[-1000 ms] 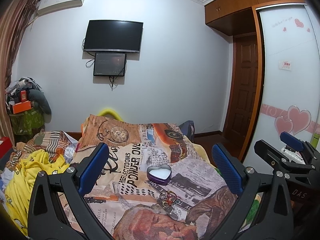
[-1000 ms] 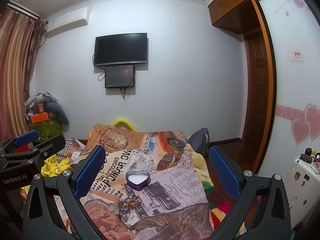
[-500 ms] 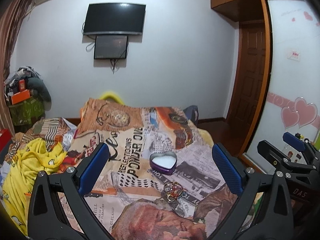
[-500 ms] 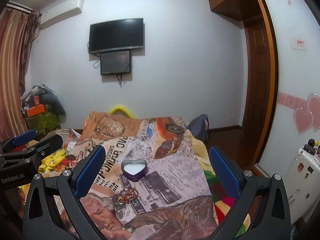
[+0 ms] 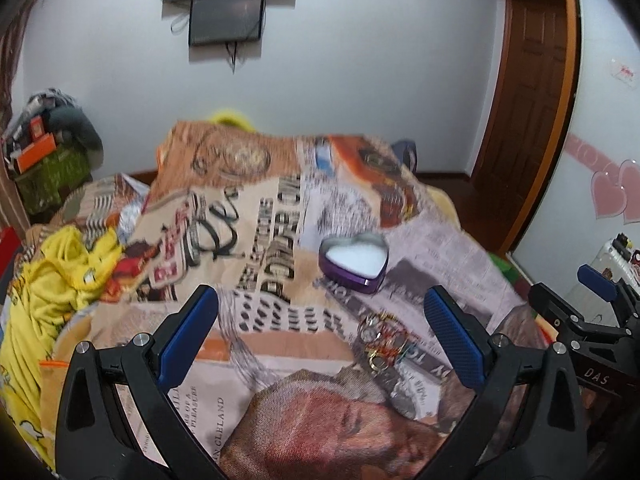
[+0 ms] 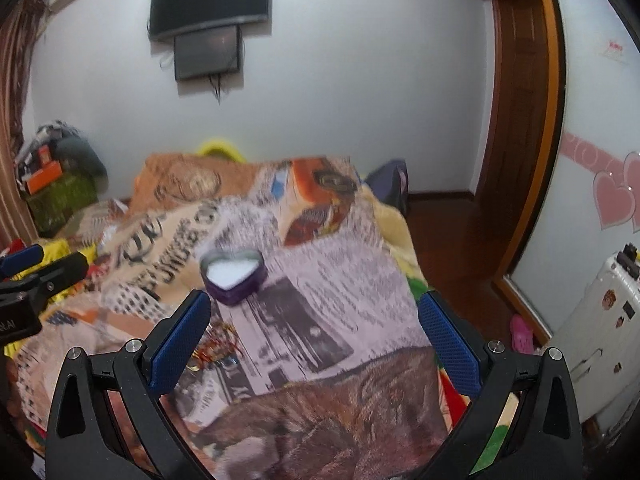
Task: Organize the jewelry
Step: 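Move both tools down toward the jewelry pile beside the heart tin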
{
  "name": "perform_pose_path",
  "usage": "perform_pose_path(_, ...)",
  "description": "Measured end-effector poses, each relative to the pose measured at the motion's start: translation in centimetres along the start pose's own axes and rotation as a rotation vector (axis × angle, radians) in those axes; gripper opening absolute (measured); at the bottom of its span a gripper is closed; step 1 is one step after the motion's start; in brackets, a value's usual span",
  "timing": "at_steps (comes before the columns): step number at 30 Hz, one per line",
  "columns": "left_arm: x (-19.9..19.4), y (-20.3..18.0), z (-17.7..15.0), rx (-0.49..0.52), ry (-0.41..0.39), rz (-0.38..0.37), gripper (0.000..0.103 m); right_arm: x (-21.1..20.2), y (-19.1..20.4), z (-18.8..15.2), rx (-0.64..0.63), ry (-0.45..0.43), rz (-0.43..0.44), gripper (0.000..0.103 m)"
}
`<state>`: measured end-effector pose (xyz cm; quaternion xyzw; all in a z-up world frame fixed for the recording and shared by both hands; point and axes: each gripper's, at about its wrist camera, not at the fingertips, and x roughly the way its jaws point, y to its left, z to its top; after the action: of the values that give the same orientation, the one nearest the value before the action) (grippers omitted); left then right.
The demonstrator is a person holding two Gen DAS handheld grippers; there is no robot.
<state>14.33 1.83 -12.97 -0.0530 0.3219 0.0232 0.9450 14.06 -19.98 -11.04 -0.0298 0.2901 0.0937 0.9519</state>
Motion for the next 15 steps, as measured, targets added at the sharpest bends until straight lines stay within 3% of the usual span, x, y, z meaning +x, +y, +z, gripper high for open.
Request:
perform_pose_path(11,5.9,0.6,-1.8,0.011,0.173,-0.033,0.103,5.4,0.9,-2.3,-0.048,0.156,0.091,0.102)
perform_pose_path(15,6.8,0.8,-2.1,0.020,0.190,-0.041,0.103,7.0,2.0,-2.8,-0.078,0.209,0.151,0.093)
